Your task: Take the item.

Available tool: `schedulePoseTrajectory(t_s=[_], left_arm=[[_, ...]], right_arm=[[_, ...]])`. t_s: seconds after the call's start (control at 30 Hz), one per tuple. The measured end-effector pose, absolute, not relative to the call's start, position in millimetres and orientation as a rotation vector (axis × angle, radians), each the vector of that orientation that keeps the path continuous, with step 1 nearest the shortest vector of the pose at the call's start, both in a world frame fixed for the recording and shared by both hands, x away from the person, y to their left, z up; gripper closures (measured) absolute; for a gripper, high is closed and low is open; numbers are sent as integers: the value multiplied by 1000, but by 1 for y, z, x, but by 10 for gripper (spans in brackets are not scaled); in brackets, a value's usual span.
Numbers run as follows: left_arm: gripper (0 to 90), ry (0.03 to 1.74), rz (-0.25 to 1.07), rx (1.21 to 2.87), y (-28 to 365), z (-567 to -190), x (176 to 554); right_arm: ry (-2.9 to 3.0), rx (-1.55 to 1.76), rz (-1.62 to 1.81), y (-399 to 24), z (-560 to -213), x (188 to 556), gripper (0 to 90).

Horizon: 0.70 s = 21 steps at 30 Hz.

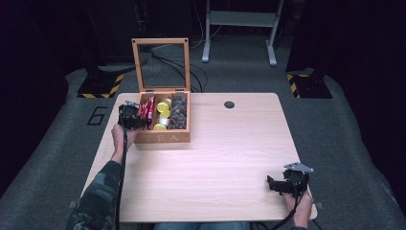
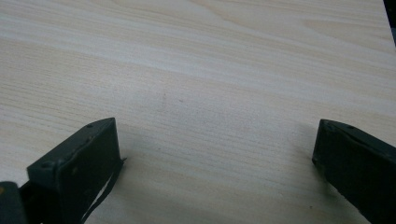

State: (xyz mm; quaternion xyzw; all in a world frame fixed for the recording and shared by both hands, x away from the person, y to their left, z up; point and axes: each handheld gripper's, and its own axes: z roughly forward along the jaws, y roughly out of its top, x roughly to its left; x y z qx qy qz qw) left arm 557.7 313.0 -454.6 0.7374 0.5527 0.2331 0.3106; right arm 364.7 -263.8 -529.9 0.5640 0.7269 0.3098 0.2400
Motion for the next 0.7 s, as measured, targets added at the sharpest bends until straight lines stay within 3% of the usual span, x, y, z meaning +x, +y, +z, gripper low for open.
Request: schedulePoseTrajectory(t_s=[0.7], left_arm=[[817,1541,655,1873,312,-456,557]], right_arm=[[1983,1553,845,-264,-530,365,11]])
